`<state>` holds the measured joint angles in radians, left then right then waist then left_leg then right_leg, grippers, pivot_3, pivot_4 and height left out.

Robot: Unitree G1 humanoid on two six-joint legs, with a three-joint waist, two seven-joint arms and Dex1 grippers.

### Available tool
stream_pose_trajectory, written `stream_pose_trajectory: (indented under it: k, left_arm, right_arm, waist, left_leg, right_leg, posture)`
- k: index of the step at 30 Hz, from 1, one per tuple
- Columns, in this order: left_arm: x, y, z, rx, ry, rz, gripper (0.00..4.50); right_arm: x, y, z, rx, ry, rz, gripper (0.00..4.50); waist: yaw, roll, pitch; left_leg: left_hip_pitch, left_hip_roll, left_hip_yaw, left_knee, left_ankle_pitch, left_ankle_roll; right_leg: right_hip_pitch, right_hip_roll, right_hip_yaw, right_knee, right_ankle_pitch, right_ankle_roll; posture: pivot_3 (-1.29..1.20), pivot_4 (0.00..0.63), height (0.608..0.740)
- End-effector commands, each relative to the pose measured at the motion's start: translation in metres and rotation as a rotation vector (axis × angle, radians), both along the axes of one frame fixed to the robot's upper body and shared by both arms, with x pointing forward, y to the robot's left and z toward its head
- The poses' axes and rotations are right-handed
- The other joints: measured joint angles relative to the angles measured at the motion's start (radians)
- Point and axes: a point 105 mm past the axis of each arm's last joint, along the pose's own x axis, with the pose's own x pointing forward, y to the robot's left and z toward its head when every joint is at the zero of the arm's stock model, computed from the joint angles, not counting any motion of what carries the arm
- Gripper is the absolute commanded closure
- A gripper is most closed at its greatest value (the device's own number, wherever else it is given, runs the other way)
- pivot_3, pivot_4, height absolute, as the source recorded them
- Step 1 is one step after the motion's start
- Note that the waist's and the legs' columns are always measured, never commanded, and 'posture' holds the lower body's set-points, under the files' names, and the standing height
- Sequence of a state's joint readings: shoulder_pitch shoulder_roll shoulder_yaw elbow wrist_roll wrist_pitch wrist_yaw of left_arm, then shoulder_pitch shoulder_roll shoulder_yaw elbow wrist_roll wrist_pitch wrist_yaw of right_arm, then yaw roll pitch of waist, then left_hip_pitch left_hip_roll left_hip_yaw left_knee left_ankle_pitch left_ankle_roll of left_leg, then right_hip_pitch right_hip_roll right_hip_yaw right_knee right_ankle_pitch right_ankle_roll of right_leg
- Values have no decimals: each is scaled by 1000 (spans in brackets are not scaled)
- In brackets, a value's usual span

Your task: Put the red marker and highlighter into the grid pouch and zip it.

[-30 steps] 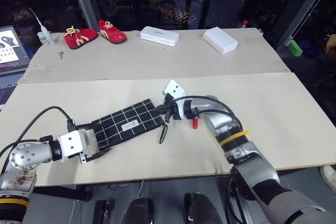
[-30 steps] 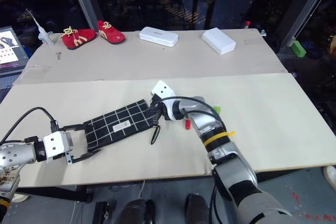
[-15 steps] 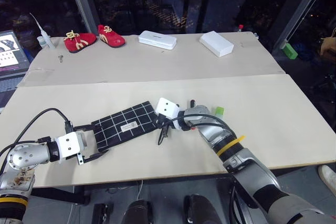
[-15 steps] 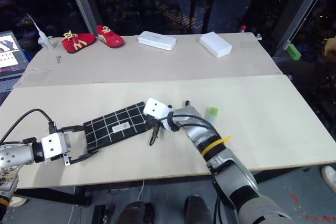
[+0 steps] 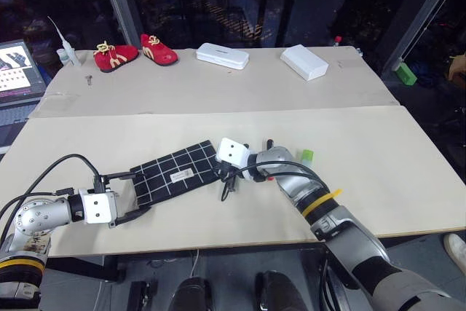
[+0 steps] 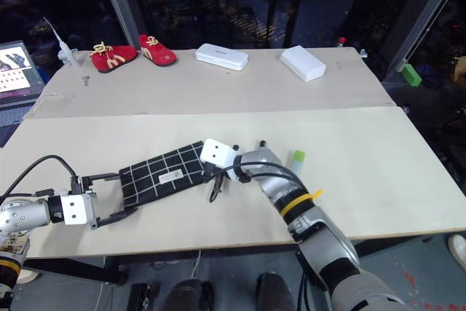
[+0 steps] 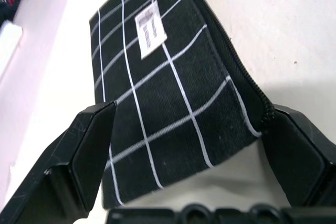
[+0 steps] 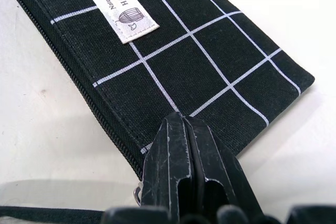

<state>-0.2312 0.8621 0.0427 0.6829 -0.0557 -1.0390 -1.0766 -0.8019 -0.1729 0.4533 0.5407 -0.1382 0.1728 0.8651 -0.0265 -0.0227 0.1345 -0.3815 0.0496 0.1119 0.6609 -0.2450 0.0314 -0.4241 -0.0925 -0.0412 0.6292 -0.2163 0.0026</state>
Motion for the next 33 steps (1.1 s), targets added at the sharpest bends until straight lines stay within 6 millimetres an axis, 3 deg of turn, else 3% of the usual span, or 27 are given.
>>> stream_pose_trajectory:
  k: [1,6,8,10,11,12,13,20,26,28,29,30,33]
  left_arm:
    - [-3,-5,-9,19,-2,-42,0]
    - [-1,-5,-10,22,-18,-38,0]
    - [-1,-6,-11,23,-15,-44,427]
    - [0,-7,-11,22,-16,-45,919]
    - [1,-8,-11,21,-18,-46,1383]
    - [1,-9,-10,22,-22,-50,1507]
    - [2,-10,-10,22,-24,-55,2040]
    - [6,-14,-8,18,-33,-71,4472]
    - [7,-16,-7,-3,-32,-65,4472]
    - [9,-14,-8,-26,-4,-36,4472]
    - [9,-14,-8,-35,2,-30,4500]
    - [9,-14,-7,-49,9,-23,4500]
    - [9,-16,-5,-94,16,-4,4500]
  right_arm:
    - [0,-17,-24,-68,68,-47,4470]
    - [2,-20,-24,-66,74,-59,4470]
    - [2,-20,-25,-62,78,-63,4500]
    - [2,-20,-25,-59,81,-64,4500]
    - [2,-20,-25,-58,82,-65,4500]
    - [2,-20,-24,-58,82,-65,4500]
    - [3,-21,-24,-57,82,-67,4500]
    - [6,-24,-22,-55,79,-78,4500]
    - [7,-27,-22,-16,159,-121,4500]
    - [11,-25,-8,104,236,-166,4500]
    - [10,-23,1,172,282,-160,3911]
    - [11,-23,10,227,315,-162,3751]
    - [12,-28,34,337,356,-147,2702]
  waist:
    - [2,0,0]
    - [8,0,0]
    - [10,1,0]
    - [11,1,0]
    - [12,1,0]
    - [12,1,0]
    - [13,1,0]
    - [14,1,0]
    - [15,1,0]
    - [15,1,0]
    - [16,1,0]
    - [16,1,0]
    - [15,1,0]
  left_leg:
    - [0,0,0,0,0,0]
    - [0,0,0,0,0,0]
    - [1,0,0,0,0,0]
    - [1,0,0,0,0,0]
    - [1,0,0,0,0,0]
    - [0,0,0,0,0,0]
    - [0,0,0,0,0,0]
    - [-1,0,0,0,0,0]
    - [-1,0,0,0,0,0]
    - [-2,0,0,0,0,0]
    - [-2,0,-1,0,0,0]
    - [-3,0,-1,0,0,0]
    - [-5,0,-3,0,0,0]
  right_leg:
    - [0,0,0,0,0,0]
    - [0,0,0,0,0,0]
    - [0,0,0,0,0,0]
    - [0,0,0,0,0,0]
    - [0,0,0,0,0,0]
    - [0,0,0,0,0,0]
    - [0,0,0,0,0,0]
    - [-1,0,-1,0,0,0]
    - [-1,0,-1,0,0,0]
    - [-1,0,-1,-1,0,0]
    - [-1,0,-1,-1,0,0]
    - [-1,0,-1,-1,0,0]
    - [-3,0,-1,-1,0,0]
  posture:
    - [0,150,740]
    - [0,150,740]
    - [0,150,740]
    - [0,150,740]
    - [0,150,740]
    - [0,150,740]
    - [0,150,740]
    - [0,150,740]
    - [0,150,740]
    - [0,150,740]
    - [0,150,740]
    - [0,150,740]
    - [0,150,740]
